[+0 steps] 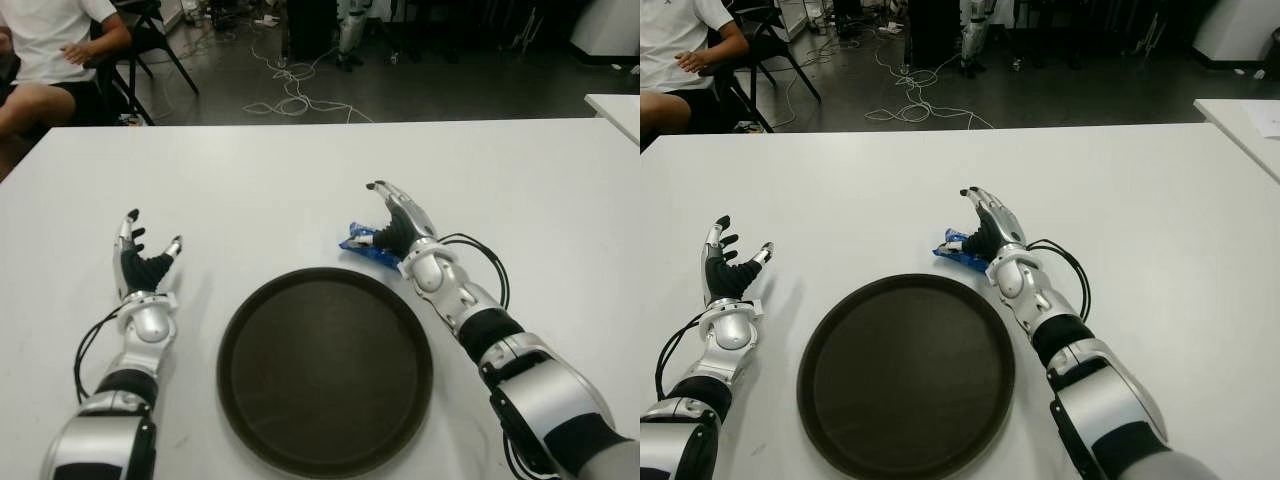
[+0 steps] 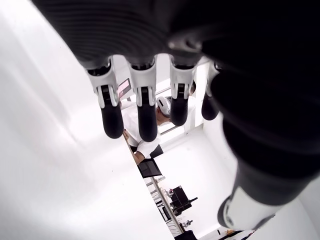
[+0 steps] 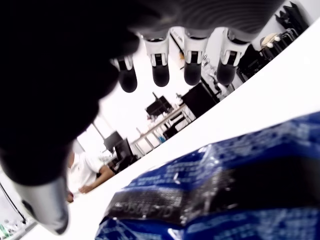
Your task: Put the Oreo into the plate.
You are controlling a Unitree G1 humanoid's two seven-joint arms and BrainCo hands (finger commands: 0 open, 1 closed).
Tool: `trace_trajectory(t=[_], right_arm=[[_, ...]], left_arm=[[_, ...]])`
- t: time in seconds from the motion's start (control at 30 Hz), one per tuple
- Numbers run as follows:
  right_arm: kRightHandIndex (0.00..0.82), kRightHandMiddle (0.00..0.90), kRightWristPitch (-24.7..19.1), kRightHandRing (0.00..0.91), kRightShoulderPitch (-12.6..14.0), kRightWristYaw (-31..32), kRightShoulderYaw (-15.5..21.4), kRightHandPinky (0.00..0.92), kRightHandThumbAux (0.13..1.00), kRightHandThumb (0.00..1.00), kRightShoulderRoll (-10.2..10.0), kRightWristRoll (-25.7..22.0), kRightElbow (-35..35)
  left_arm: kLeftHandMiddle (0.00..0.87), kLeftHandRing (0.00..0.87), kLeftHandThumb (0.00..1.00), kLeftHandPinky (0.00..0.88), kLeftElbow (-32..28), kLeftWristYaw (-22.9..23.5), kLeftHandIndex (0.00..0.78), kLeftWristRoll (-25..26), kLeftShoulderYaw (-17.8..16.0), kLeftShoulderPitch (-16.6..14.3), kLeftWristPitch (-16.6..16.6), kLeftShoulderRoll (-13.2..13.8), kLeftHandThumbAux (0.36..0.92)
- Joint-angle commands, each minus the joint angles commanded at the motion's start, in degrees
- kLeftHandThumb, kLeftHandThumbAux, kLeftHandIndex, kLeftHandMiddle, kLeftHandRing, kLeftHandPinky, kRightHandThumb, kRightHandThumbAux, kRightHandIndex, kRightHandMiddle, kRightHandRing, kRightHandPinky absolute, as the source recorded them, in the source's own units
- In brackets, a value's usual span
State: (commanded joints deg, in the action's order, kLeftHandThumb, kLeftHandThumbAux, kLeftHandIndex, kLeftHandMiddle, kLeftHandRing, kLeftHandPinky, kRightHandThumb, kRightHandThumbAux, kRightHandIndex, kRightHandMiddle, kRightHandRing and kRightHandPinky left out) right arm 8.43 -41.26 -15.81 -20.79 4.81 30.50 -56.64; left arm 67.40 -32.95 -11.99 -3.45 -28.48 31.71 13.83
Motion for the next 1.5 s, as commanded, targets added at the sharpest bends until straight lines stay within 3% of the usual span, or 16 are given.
trace_trajectory(t=[0.33,0.67,1.5], right_arm=[[0.0,0.0,-0.1,0.0,0.4,-0.2,0.0,0.011,0.772,0.0,0.1,-0.1,0.6],[0.0,0.0,-1.7,0.0,1.0,0.4,0.0,0.006,0.75,0.0,0.8,0.1,2.2],[0.0,0.0,-8.5,0.0,4.1,2.1,-1.3,0.004,0.717,0.0,5.9,2.1,8.8]], left_arm=[[0.125,0.163,0.244,0.235,0.4,-0.5,0.116,-0.2,0.1,-0.3,-0.2,0.0,0.786],[0.114,0.138,0.278,0.189,0.7,-0.8,0.111,-0.1,0.0,-0.5,-0.5,0.0,0.781],[0.121,0.147,0.236,0.192,0.2,-1.6,0.103,-1.1,0.8,-0.3,-1.6,0.2,0.779]])
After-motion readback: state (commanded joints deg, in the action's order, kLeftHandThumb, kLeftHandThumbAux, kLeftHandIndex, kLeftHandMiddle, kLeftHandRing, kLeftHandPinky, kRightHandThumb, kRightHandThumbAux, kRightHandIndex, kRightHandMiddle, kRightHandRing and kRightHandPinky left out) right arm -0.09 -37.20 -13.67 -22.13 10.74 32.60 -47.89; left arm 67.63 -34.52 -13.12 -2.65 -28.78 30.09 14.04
